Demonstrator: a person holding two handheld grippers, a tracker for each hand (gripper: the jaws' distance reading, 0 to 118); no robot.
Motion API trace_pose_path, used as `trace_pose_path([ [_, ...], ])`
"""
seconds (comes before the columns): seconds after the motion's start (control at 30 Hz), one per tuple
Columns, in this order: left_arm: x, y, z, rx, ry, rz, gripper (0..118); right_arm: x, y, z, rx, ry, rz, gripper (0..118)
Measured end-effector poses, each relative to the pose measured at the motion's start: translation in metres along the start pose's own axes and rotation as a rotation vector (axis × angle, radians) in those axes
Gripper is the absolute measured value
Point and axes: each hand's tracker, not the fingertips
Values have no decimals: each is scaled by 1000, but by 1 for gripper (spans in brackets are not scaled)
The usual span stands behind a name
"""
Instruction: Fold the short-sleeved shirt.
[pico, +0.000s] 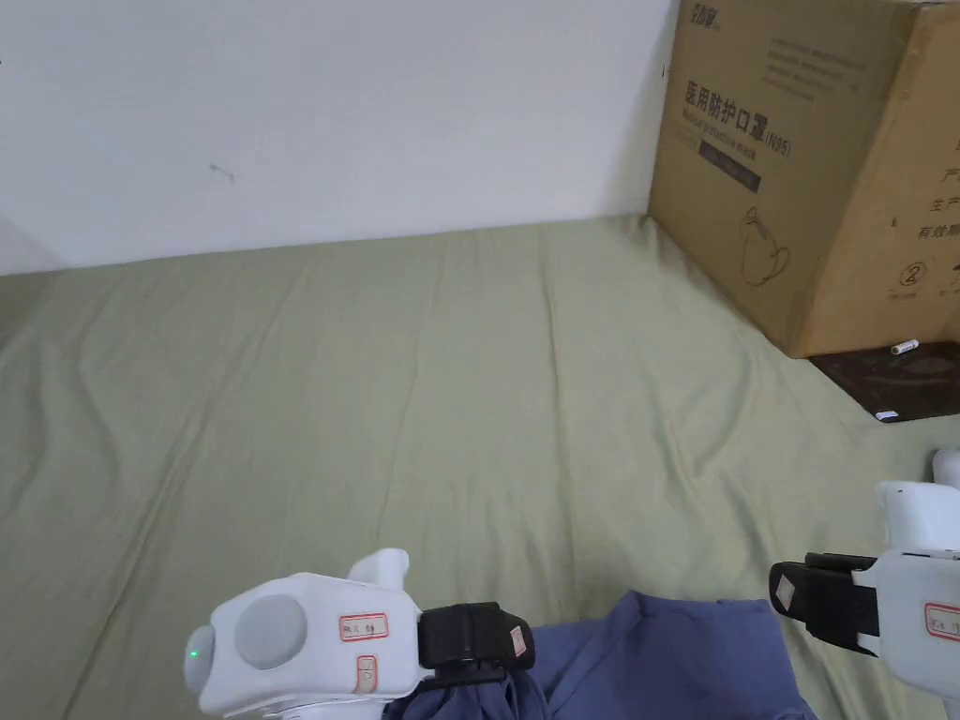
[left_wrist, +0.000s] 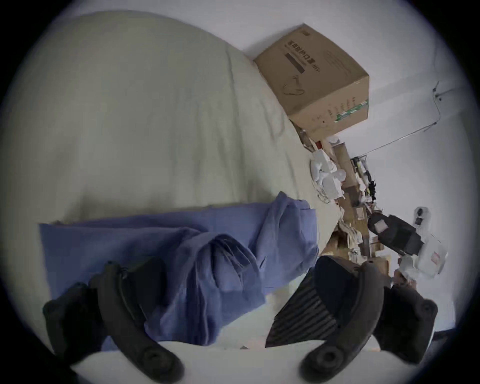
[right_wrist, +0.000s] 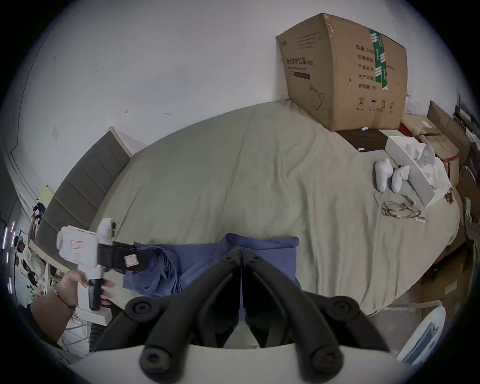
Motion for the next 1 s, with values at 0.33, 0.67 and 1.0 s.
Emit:
trace_pose_path([
  [0.33,-5,-18,39,75,372,-90,0,9,8,-12,20,6,-12,0],
  [0.67,27,-40,-45,-117,157,-146,0,20,2,-17,-8,-6,-20,0],
  [1.0,2,-24,-34,-115,3,4,0,20,-3,-22,-31,-4,-20,0],
])
